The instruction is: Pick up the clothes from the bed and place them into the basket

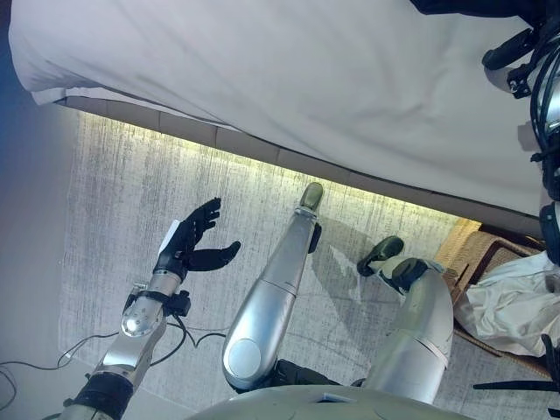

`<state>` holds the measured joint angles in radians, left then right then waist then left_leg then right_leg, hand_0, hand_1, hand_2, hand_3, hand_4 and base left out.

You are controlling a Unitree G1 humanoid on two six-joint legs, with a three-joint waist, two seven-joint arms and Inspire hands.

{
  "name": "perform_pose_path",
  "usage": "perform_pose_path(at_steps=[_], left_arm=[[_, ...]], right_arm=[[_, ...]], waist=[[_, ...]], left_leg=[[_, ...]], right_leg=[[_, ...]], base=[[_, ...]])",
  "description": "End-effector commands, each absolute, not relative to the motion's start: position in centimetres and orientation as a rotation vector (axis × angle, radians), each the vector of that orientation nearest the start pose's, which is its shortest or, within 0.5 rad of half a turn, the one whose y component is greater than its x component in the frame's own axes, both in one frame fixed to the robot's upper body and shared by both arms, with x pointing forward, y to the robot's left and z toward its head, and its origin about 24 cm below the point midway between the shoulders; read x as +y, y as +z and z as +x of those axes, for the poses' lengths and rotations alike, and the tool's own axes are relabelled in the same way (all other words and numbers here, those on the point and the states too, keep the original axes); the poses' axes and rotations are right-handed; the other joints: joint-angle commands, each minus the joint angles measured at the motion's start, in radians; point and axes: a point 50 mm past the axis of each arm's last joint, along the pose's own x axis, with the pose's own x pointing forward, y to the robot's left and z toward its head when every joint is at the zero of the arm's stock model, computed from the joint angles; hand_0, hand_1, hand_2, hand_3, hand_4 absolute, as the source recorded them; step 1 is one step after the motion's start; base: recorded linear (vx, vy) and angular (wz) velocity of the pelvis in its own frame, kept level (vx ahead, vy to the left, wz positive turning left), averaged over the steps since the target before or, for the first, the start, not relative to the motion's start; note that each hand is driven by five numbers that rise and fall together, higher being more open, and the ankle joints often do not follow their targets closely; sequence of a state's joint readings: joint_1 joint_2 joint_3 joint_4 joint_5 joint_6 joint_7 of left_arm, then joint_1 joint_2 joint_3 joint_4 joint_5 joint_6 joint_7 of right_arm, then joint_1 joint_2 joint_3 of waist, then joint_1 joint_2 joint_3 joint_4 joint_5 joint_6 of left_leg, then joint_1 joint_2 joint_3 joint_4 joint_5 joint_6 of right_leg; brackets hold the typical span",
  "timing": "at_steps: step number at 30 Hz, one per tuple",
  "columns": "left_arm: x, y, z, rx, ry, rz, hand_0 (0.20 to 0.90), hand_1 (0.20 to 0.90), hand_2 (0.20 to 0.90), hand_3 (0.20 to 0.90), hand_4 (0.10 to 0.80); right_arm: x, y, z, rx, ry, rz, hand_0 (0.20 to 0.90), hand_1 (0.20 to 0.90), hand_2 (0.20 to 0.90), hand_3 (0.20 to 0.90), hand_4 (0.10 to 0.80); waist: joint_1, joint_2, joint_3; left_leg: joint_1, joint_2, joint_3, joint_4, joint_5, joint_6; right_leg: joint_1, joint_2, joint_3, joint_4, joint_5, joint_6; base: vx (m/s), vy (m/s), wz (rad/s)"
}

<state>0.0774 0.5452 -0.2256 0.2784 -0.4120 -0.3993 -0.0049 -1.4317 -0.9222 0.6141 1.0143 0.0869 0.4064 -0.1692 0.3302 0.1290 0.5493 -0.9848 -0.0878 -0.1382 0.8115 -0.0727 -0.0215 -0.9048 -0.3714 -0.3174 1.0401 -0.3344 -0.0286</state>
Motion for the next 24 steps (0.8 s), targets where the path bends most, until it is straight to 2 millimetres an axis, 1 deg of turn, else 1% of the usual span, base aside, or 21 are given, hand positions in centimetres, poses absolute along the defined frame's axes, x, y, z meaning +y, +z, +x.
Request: perform_pose_path(at_steps=[1,7,12,16,18,19,24], left_arm=[[26.9,3.5,21.2,-0.075,0.001,0.186,0.9,0.9,0.9,0.9,0.8],[27.6,3.6,20.7,-0.077,0.001,0.196,0.9,0.9,0.9,0.9,0.8],[28.0,3.5,20.4,-0.067,-0.022,0.208,0.9,0.9,0.9,0.9,0.8],[28.0,3.3,20.3,-0.061,-0.044,0.209,0.9,0.9,0.9,0.9,0.8],[27.9,3.3,20.4,-0.059,-0.049,0.208,0.9,0.9,0.9,0.9,0.8],[27.9,3.4,20.4,-0.056,-0.058,0.207,0.9,0.9,0.9,0.9,0.8],[27.9,3.2,20.7,-0.04,-0.084,0.213,0.9,0.9,0.9,0.9,0.8]], right_arm=[[-34.0,38.5,34.7,-0.098,-0.807,-0.95,0.3,0.3,0.3,0.2,0.1],[-34.9,38.4,34.3,-0.105,-0.83,-0.904,0.3,0.3,0.3,0.2,0.1],[-35.6,37.7,34.2,-0.091,-0.819,-0.887,0.3,0.3,0.3,0.2,0.1],[-36.4,37.1,34.0,-0.058,-0.798,-0.897,0.3,0.3,0.3,0.2,0.1],[-36.6,36.9,33.9,-0.049,-0.794,-0.899,0.3,0.3,0.3,0.2,0.1],[-37.0,36.7,33.8,-0.034,-0.79,-0.898,0.3,0.3,0.3,0.2,0.1],[-38.3,36.2,33.1,0.009,-0.784,-0.903,0.3,0.3,0.3,0.2,0.1]], waist=[[0.029,0.02,-0.029],[0.032,0.01,-0.029],[0.033,-0.007,-0.029],[0.034,-0.02,-0.029],[0.034,-0.022,-0.029],[0.036,-0.026,-0.029],[0.04,-0.041,-0.029]], left_leg=[[0.019,-0.001,0.104,0.05,-0.11,0.064],[0.078,0.008,0.095,0.03,-0.11,0.051],[0.16,0.014,0.086,0.0,-0.111,0.038],[0.267,0.015,0.084,-0.057,-0.105,0.029],[0.297,0.015,0.082,-0.073,-0.102,0.026],[0.34,0.016,0.08,-0.094,-0.1,0.023],[0.458,0.021,0.073,-0.157,-0.092,0.014]], right_leg=[[0.014,0.102,-0.034,0.018,0.001,-0.034],[0.084,0.118,-0.049,-0.014,0.009,-0.03],[0.174,0.124,-0.054,-0.055,0.012,-0.027],[0.294,0.125,-0.064,-0.112,0.013,-0.028],[0.328,0.124,-0.068,-0.129,0.014,-0.029],[0.374,0.121,-0.071,-0.151,0.014,-0.031],[0.505,0.115,-0.087,-0.22,0.018,-0.032]], base=[[-0.017,-0.045,0.0],[-0.008,-0.035,0.0],[-0.001,-0.015,0.0],[0.014,0.017,0.03],[0.036,0.051,-0.01],[0.046,0.051,-0.03],[0.067,0.037,-0.04]])
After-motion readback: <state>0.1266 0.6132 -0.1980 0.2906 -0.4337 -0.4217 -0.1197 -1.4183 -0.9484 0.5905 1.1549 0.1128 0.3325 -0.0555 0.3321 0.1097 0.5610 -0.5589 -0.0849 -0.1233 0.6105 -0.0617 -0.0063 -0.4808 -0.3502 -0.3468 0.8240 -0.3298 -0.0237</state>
